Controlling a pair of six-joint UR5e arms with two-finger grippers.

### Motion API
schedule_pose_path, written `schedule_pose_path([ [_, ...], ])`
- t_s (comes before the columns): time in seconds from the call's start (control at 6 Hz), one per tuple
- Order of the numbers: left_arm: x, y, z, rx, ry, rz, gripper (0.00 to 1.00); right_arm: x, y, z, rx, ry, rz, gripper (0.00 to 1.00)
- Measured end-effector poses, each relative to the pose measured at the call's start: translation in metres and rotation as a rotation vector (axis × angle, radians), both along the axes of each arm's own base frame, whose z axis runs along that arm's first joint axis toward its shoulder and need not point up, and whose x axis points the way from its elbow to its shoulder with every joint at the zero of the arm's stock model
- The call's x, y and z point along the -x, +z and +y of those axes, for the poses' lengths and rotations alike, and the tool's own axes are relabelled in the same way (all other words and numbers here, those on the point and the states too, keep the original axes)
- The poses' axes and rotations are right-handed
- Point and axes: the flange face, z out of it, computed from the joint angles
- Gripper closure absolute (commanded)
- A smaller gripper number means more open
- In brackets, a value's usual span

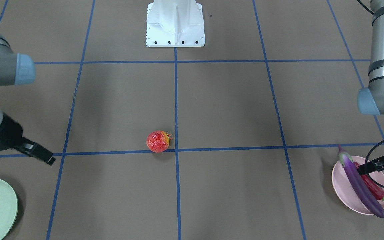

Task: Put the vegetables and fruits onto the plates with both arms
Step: 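Move the right gripper over the red pomegranate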

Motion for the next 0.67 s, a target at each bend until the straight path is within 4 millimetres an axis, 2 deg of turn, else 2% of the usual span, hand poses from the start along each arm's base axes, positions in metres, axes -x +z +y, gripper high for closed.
schedule_pose_path([
  [0.17,-0.007,-0.024,-0.003,-0.017,-0.006,0.027,0.0,0.049,-0.029,0.027,0.047,0.035,-0.021,0.0],
  [0.5,-0.031,-0.057,-0.001,-0.023,-0.019,0.057,0.0,0.141,-0.073,0.07,0.175,0.16,-0.023,0.0],
  [0.67,-0.036,-0.067,0.001,-0.024,-0.028,0.067,0.0,0.179,-0.087,0.078,0.241,0.247,-0.011,0.0],
])
